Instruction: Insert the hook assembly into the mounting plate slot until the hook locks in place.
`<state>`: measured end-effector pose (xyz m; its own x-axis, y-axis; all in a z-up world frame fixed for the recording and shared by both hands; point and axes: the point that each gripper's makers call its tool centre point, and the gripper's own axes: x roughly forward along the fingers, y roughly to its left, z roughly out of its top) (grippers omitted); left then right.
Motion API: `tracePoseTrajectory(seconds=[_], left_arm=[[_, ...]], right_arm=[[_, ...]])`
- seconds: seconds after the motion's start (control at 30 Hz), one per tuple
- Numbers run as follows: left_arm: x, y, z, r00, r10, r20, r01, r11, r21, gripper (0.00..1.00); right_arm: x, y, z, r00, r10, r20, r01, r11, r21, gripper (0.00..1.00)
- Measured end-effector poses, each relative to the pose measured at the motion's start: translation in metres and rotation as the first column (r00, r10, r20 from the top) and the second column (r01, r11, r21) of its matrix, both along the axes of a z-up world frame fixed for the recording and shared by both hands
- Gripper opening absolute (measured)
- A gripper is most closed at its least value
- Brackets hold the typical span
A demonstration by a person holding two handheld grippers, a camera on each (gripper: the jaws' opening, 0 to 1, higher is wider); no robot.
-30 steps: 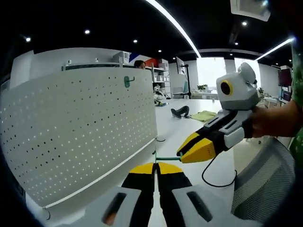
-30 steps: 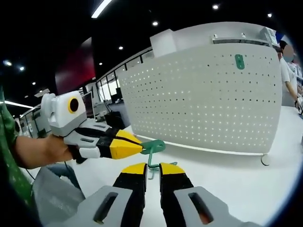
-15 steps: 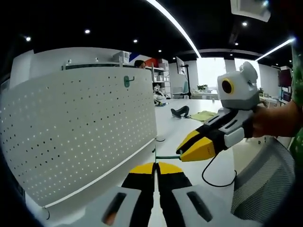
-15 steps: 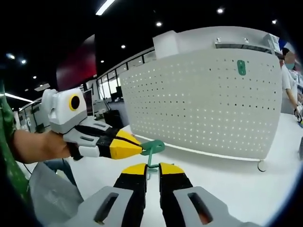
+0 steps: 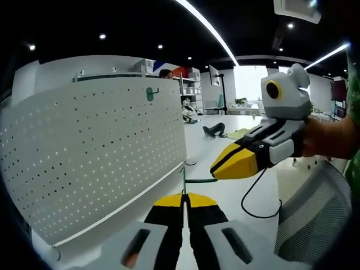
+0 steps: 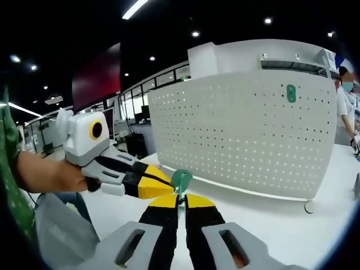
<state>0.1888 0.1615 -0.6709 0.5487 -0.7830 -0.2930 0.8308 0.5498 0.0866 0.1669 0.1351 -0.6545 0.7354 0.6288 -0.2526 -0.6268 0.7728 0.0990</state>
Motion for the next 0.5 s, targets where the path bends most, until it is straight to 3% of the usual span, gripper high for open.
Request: tracePoseTrajectory(seconds=[0.5], left_arm=[[0.0015,-0.0023,0.0001,0.999,0.003,-0.035,-0.004,0.999,-0.041,0.01]], right_arm=[[0.0044,-0.0025,0.0017,1.0,-0.019,0.011,0.019,1.0,0.017,0.02]])
